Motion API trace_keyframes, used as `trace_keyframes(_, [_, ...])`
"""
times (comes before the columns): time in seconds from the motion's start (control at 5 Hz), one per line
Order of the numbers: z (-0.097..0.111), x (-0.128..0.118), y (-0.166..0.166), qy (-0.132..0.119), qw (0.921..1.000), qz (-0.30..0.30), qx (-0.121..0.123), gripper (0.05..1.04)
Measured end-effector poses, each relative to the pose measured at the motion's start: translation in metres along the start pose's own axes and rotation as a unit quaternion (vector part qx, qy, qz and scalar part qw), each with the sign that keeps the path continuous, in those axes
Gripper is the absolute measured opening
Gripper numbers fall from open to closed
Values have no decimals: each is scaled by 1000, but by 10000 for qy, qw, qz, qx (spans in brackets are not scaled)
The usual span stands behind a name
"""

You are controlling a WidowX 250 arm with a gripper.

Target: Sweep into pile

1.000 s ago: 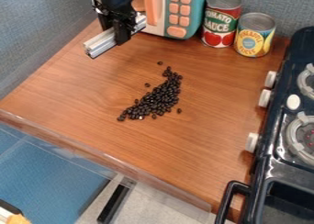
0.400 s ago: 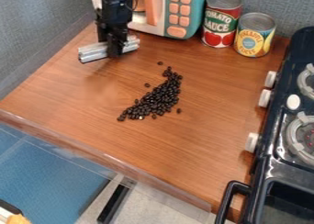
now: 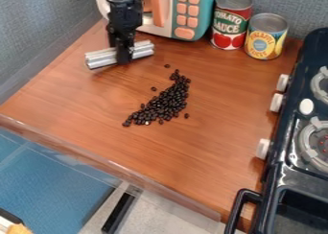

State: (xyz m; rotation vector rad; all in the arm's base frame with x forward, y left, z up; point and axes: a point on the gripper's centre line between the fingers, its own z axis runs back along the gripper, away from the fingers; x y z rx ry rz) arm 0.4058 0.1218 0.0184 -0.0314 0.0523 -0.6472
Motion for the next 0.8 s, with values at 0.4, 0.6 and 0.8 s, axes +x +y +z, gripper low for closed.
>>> trace_keyframes(0.4, [-7,6,-11,-33,9998,-168,81,409])
trace_keyframes(0.6, [-8,14,-20,-93,9992,-348,181,409])
trace_keyframes(0.8, [-7,19,-32,-124,9980,-565,265,409])
